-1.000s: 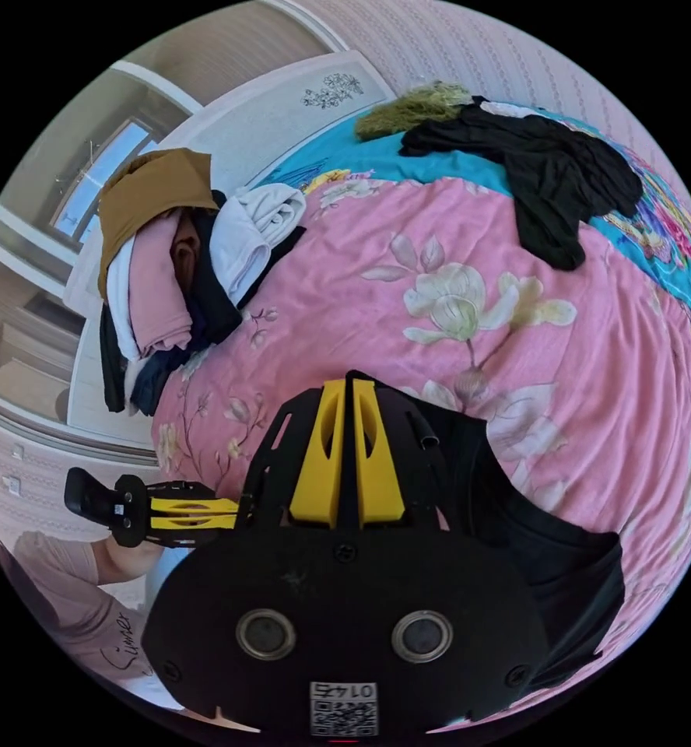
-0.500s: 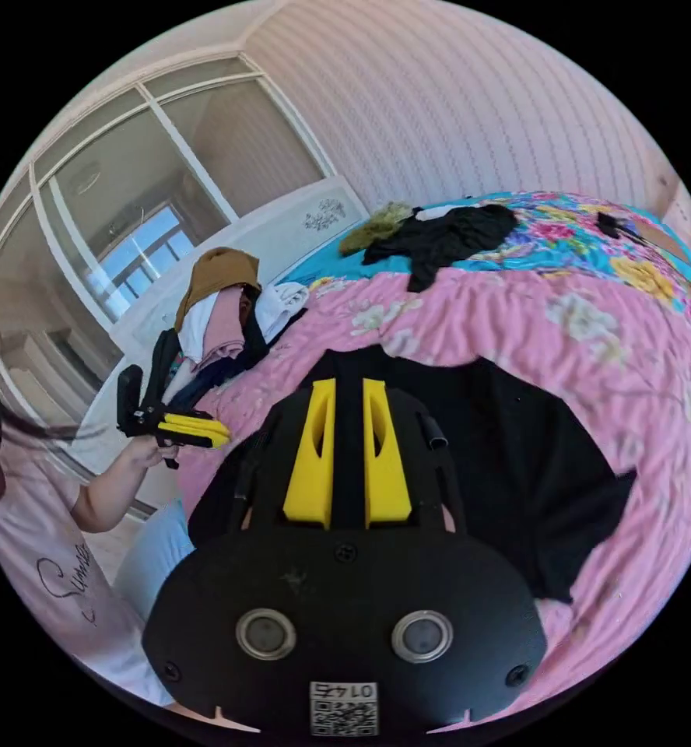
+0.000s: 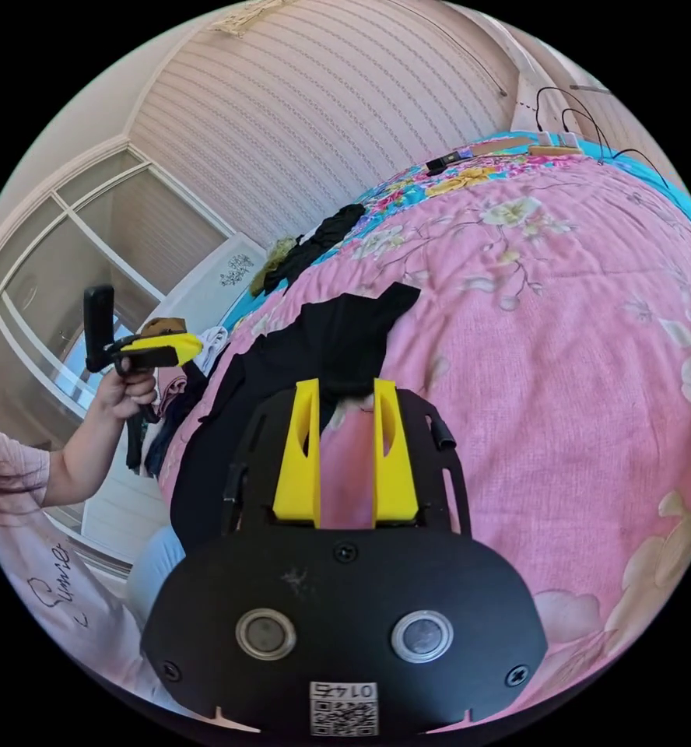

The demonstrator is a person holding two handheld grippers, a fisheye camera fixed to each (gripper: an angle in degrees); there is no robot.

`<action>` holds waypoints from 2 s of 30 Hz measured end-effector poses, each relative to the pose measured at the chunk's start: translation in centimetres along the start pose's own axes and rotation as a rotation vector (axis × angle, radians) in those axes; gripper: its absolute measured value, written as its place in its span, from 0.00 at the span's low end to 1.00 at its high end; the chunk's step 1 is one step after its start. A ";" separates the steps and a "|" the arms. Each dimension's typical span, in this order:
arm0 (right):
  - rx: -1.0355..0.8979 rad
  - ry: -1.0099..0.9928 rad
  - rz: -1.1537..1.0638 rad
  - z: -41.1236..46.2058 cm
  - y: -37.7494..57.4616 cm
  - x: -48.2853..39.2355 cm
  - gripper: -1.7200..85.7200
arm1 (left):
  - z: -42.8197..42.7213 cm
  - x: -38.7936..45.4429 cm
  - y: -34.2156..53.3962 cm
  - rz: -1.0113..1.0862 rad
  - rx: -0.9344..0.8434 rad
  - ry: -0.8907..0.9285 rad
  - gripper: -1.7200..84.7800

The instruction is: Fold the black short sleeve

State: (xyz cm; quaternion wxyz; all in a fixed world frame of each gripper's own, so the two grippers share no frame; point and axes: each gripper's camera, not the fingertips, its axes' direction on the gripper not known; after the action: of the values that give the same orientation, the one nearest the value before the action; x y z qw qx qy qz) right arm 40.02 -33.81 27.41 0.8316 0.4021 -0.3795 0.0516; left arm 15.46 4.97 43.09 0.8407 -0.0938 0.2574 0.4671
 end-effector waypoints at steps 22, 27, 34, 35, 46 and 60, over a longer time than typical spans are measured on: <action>0.031 -0.138 0.082 -5.3 2.1 10.5 0.03 | 18.0 0.7 -16.9 0.031 -0.106 -0.190 0.01; 0.116 -0.163 -0.100 -7.8 1.9 9.5 0.03 | 13.1 1.4 -11.6 0.053 0.024 -0.253 0.01; 0.044 -0.115 0.058 -6.9 2.3 11.9 0.11 | 16.6 0.6 -12.1 0.009 -0.030 -0.181 0.04; 0.027 -0.139 0.084 -6.7 2.3 12.5 0.11 | 17.6 1.1 -13.8 0.037 -0.035 -0.162 0.06; -0.011 -0.164 0.076 -6.4 2.4 13.4 0.04 | 26.9 3.2 -19.8 0.243 -0.285 -0.326 0.02; 0.003 -0.319 -0.189 -6.8 2.8 9.9 0.06 | 12.5 -1.2 -3.5 0.032 -0.079 -0.391 0.02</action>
State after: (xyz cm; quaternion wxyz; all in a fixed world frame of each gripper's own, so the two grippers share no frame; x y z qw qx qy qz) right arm 49.93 -29.30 33.18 0.7614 0.4404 -0.4671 -0.0905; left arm 22.12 7.15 54.03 0.8628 -0.0305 0.0723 0.4994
